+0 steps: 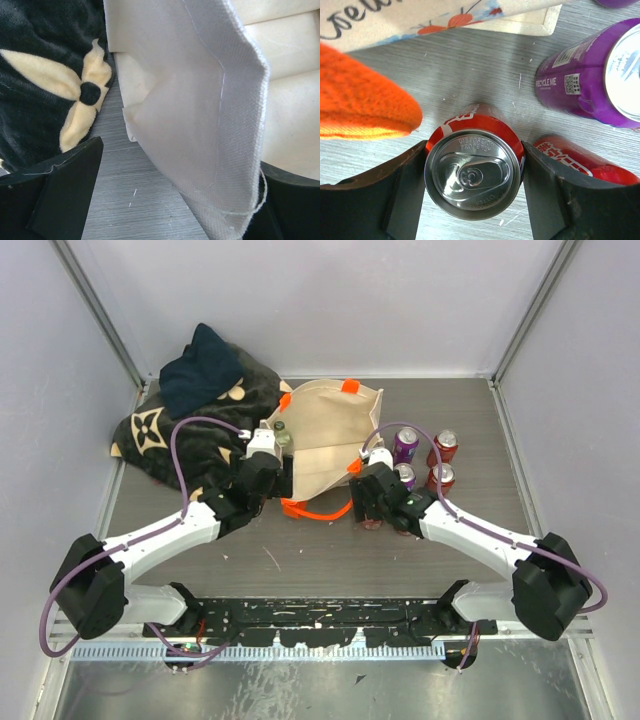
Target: Take the beverage out of the canvas bag
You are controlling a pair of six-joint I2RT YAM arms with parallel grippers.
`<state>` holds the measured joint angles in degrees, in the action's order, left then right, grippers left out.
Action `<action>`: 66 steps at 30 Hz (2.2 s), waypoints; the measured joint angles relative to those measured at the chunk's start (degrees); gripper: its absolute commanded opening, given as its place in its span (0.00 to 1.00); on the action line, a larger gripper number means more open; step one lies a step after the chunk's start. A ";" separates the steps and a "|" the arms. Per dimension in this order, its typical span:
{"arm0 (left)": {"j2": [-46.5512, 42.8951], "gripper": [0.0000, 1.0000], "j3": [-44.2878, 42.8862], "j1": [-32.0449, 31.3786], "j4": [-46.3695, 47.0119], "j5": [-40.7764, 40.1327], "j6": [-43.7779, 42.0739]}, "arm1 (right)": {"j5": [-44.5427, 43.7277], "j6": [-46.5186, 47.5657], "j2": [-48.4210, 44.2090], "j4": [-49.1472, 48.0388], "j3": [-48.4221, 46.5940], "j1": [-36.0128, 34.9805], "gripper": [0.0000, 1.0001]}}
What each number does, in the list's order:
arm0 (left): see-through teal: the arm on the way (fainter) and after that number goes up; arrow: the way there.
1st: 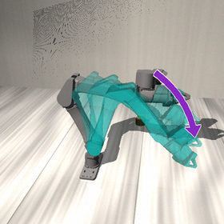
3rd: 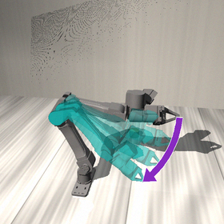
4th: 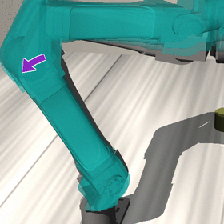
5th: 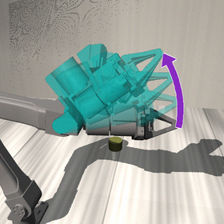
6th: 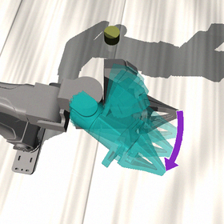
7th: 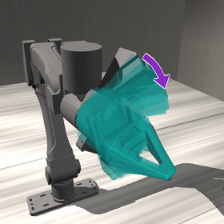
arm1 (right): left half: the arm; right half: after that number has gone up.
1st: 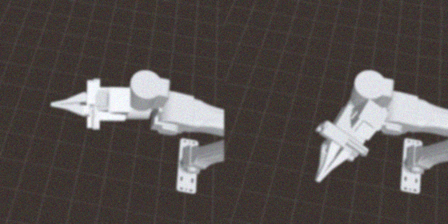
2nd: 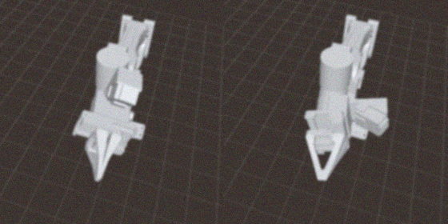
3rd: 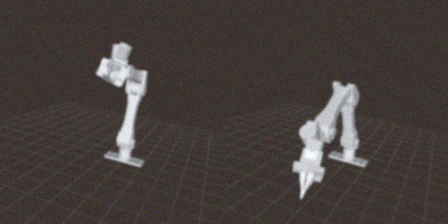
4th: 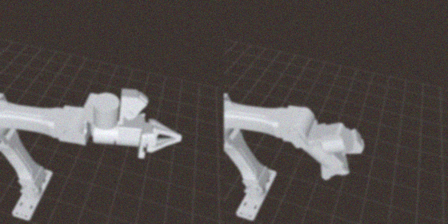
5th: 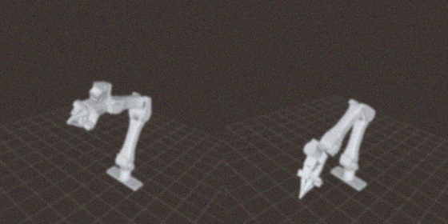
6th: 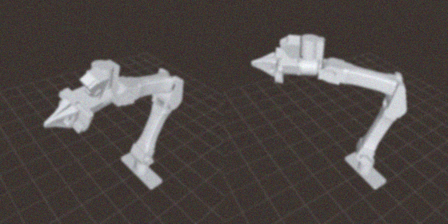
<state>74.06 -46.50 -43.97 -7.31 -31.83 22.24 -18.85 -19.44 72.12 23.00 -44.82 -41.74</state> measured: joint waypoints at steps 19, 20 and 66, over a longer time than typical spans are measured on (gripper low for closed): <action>-1.66 0.98 0.76 0.00 -0.26 -0.02 0.35 | -2.71 0.15 -3.21 3.28 -6.62 0.17 1.00; -2.05 0.98 0.90 0.00 -0.26 -0.04 0.37 | -2.86 0.63 -3.85 4.28 -8.90 0.07 0.99; -6.29 0.98 1.38 0.00 -4.57 -4.31 7.15 | 18.08 14.82 46.12 -21.70 -48.65 0.02 0.82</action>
<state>67.77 -45.12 -43.97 -11.88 -36.14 29.39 -0.78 -4.62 118.24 1.30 -93.47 -41.71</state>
